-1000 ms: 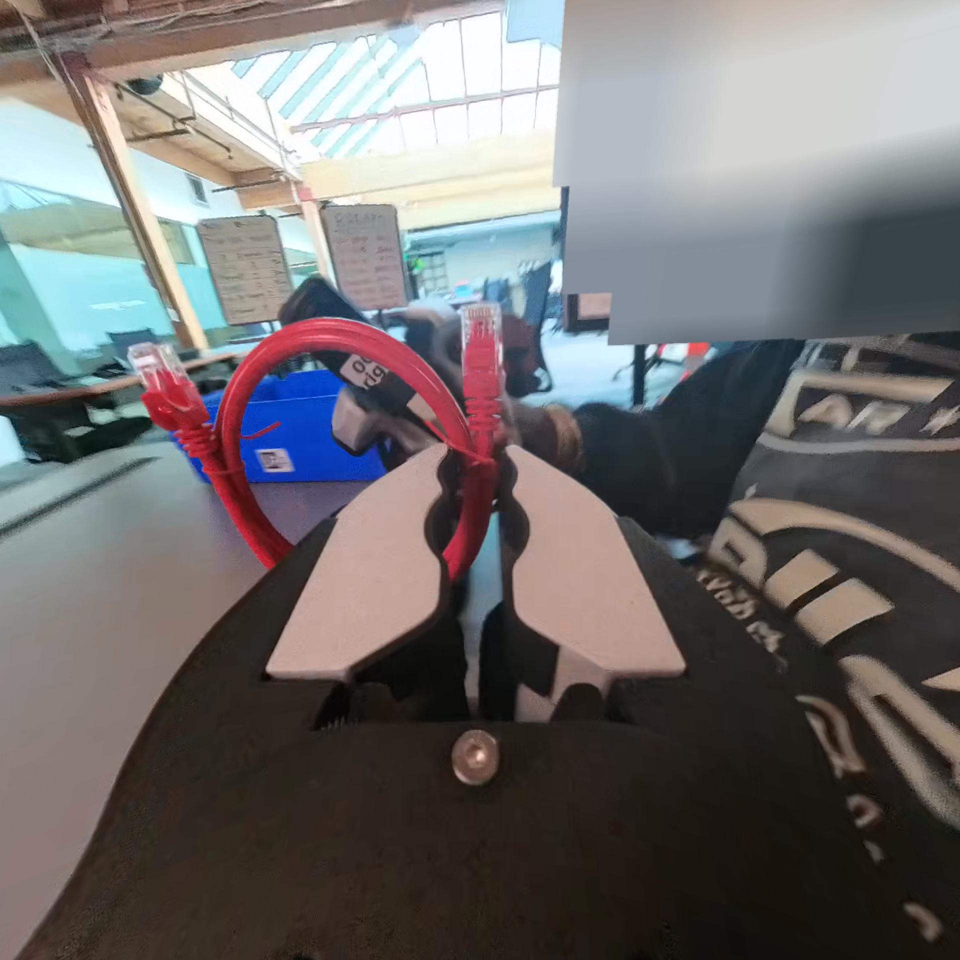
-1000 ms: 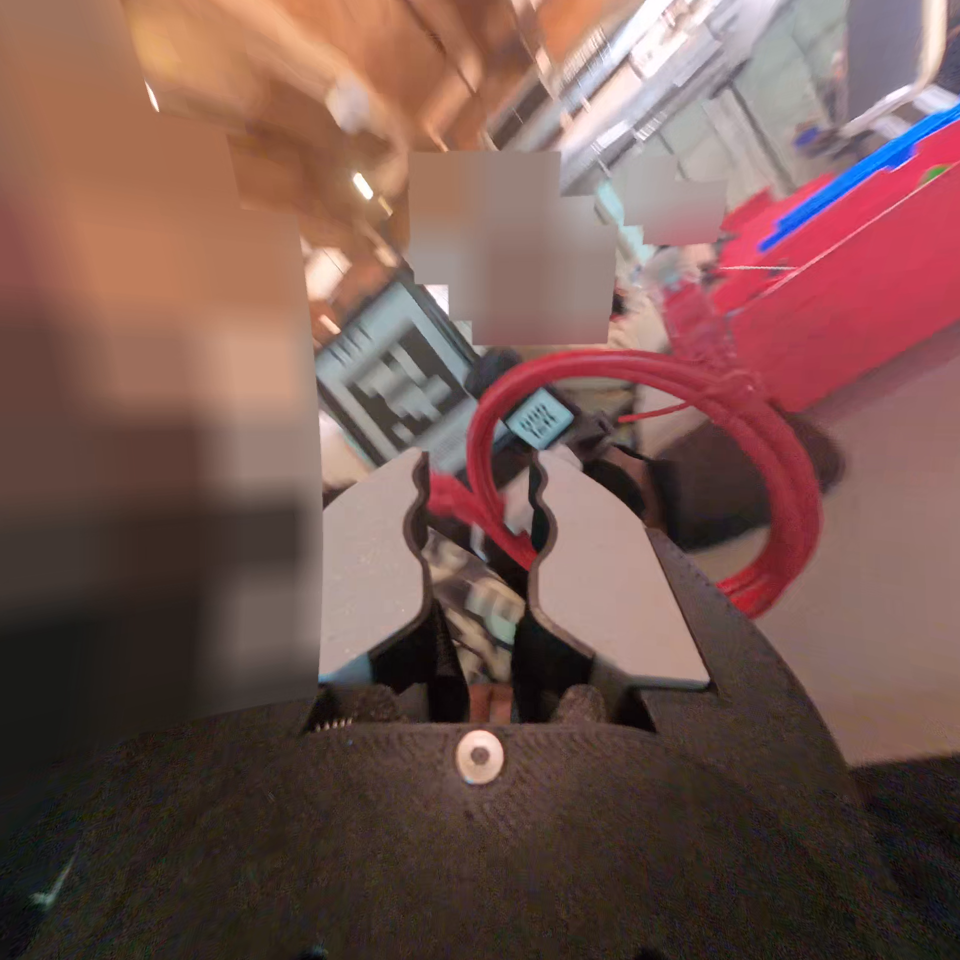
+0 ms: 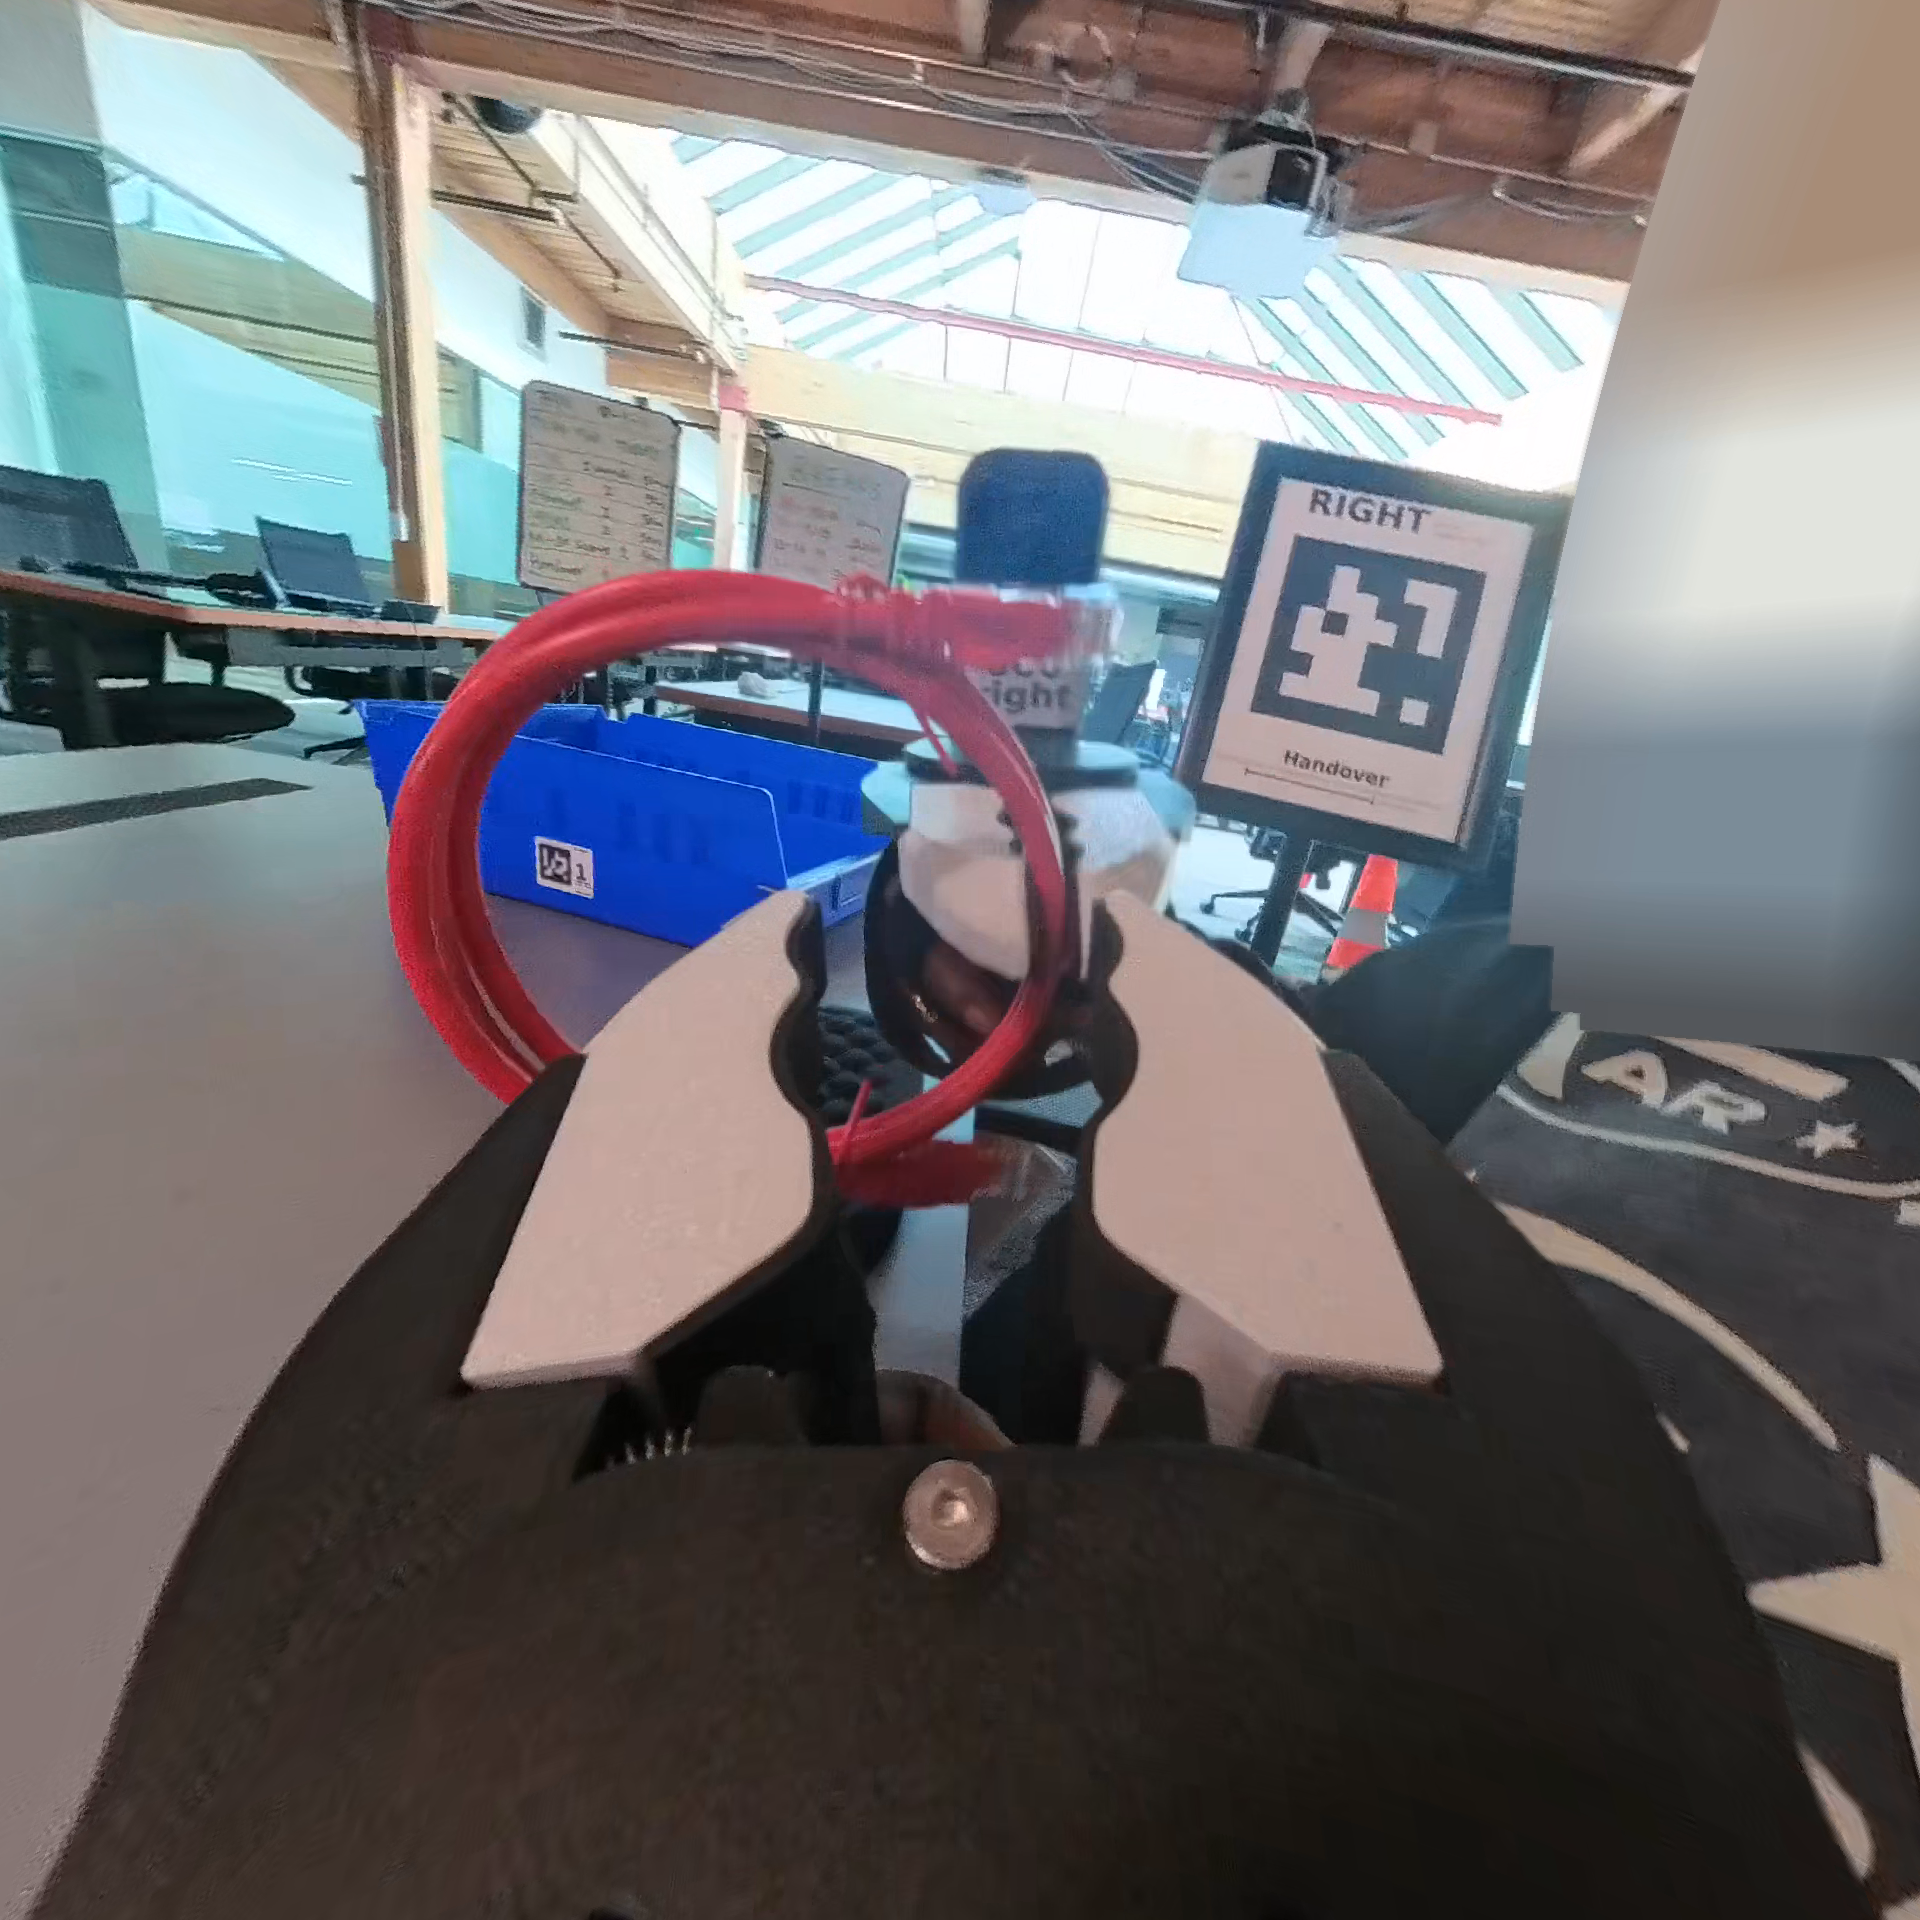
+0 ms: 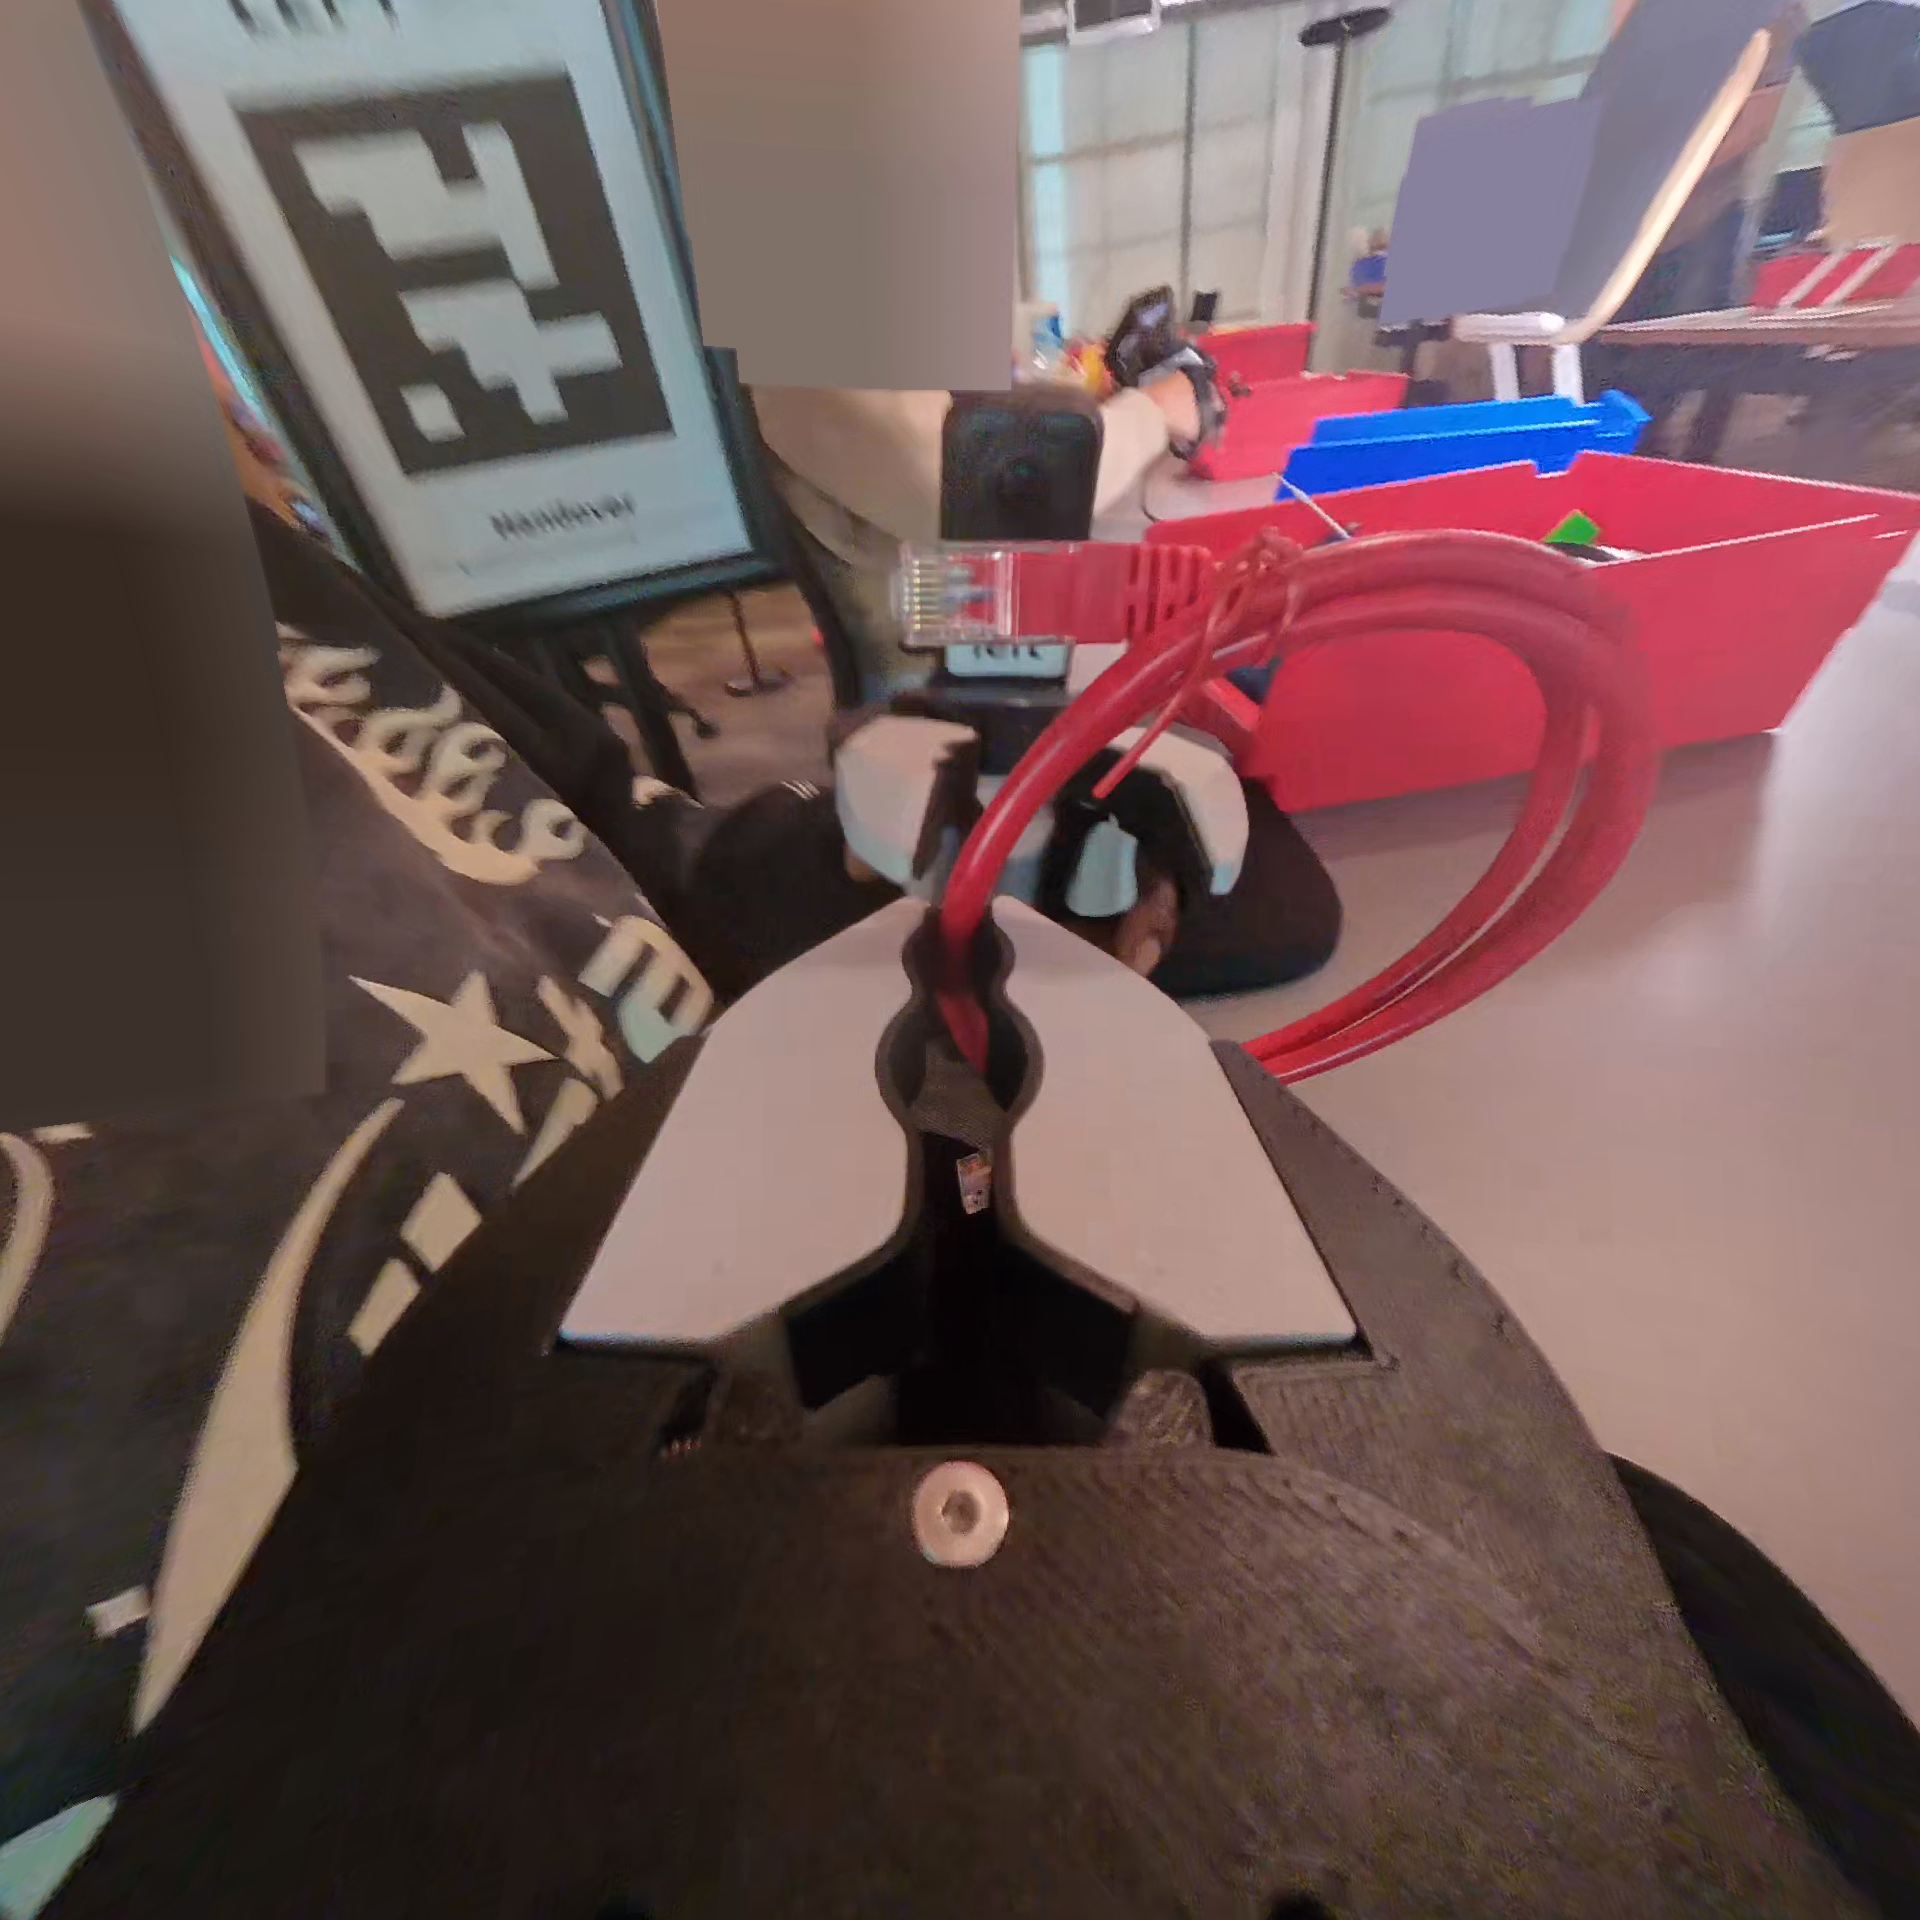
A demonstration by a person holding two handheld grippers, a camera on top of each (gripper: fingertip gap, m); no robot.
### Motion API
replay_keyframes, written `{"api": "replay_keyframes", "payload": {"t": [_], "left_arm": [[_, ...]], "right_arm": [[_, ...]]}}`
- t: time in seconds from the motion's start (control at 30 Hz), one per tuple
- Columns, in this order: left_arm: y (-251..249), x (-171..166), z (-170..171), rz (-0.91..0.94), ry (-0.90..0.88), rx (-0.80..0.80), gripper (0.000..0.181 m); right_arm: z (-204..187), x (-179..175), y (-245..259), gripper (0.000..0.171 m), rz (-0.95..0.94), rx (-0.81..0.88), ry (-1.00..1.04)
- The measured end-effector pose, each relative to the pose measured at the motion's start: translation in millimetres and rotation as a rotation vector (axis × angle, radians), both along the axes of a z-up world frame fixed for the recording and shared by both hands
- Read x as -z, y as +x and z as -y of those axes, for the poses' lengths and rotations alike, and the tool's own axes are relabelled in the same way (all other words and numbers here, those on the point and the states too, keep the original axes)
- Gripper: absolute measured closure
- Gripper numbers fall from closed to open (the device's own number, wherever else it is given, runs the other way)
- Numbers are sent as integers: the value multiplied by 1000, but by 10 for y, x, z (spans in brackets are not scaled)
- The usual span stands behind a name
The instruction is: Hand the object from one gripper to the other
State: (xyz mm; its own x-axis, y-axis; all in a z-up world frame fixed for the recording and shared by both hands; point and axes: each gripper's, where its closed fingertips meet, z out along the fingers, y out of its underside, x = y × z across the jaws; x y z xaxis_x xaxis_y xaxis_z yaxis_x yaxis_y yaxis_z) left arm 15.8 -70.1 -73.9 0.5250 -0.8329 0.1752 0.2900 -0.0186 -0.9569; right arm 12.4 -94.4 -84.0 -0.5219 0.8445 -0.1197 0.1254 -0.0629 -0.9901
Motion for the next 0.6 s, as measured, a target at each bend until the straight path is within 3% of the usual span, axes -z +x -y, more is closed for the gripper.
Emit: {"api": "replay_keyframes", "payload": {"t": [0.23, 0.4, 0.5, 0.6], "left_arm": [[47, -58, 38, 167, -124, 105, 161], [81, 0, 66, 115, -102, 138, 171], [109, 42, 85, 29, -32, 117, 173], [136, 104, 101, -107, 64, 76, 175]], "right_arm": [[26, 295, -148, 165, 46, 129, 323], [8, 371, -134, 163, 52, 118, 394], [91, 282, -5, 142, 37, -15, 263], [44, 43, 127, 121, 34, -110, -18]]}}
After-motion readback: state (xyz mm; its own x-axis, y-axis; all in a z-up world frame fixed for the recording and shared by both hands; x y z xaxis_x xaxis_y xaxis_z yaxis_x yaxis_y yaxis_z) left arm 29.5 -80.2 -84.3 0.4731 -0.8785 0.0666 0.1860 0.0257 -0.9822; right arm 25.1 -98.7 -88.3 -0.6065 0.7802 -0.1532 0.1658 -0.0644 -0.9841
